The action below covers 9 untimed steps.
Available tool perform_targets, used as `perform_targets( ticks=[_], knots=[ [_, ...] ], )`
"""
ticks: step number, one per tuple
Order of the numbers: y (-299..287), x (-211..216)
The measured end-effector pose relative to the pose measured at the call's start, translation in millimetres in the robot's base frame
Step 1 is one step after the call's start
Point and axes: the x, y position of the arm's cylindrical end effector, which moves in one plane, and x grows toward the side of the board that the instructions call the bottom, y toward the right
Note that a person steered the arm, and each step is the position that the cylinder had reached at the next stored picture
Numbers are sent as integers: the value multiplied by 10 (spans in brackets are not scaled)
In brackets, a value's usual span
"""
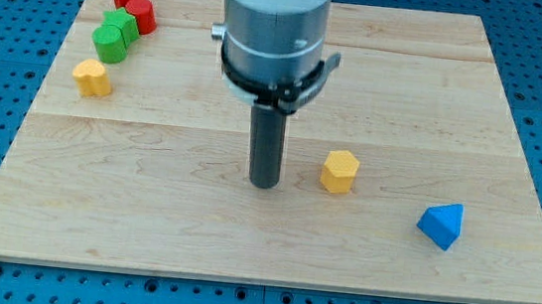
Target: Move the hexagon towards the center right
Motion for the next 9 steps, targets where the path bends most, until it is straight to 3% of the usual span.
perform_targets(
  ticks=[2,4,5,7,8,9],
  knots=[
    [287,129],
    [605,-339],
    [565,-339],
    [1531,-525],
    [1443,-553],
    [259,-515]
  ],
)
